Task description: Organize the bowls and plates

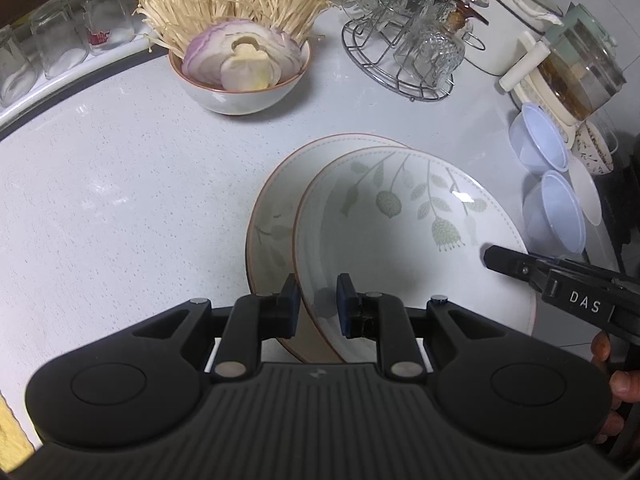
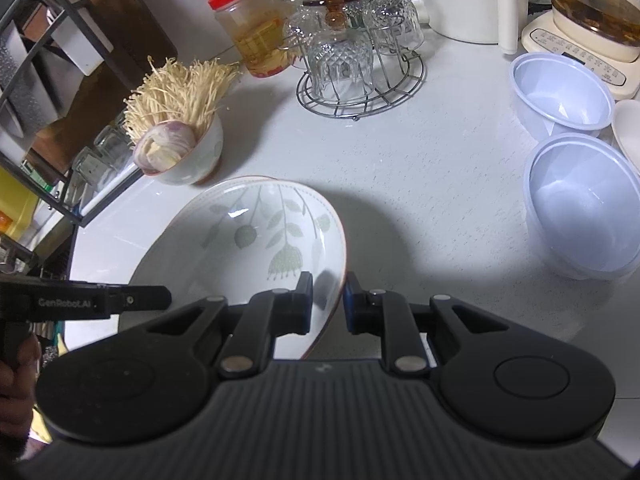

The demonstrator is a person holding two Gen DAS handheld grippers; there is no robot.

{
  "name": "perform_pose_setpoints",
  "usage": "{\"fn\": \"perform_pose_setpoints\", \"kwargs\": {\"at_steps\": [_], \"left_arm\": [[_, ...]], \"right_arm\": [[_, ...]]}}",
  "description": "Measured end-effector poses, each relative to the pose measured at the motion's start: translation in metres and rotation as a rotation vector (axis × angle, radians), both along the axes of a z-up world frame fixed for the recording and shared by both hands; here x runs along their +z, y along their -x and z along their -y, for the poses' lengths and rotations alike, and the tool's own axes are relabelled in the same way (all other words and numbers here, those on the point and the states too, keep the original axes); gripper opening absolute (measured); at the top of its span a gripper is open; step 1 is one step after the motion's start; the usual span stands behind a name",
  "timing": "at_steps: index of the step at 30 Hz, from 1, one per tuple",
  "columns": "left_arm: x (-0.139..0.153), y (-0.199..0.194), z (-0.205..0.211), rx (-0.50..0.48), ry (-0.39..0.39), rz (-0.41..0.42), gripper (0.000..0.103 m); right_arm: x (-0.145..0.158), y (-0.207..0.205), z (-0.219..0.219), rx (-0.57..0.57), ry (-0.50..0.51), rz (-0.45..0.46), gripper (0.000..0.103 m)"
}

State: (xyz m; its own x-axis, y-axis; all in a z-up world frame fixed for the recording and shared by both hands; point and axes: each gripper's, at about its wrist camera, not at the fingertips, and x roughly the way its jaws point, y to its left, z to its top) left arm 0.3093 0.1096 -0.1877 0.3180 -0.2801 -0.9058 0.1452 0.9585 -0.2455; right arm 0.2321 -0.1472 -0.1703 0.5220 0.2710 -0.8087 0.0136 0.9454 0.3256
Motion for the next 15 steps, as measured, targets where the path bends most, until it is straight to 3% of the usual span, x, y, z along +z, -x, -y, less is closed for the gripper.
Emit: {"fn": "perform_pose_setpoints", "kwargs": {"at_steps": [9, 15], "left_arm": [[-0.005, -0.006, -0.004, 0.061, -0.012, -0.012, 0.022], [-0.007, -0.008, -0.014, 0.159, 0.050, -0.035, 0.022]], "right_arm": [[-0.009, -0.009, -0.006, 0.024, 0.001, -0.004, 0.019], [-0.016, -0.015, -0.011, 0.060, 0.000, -0.011, 0.019]]}}
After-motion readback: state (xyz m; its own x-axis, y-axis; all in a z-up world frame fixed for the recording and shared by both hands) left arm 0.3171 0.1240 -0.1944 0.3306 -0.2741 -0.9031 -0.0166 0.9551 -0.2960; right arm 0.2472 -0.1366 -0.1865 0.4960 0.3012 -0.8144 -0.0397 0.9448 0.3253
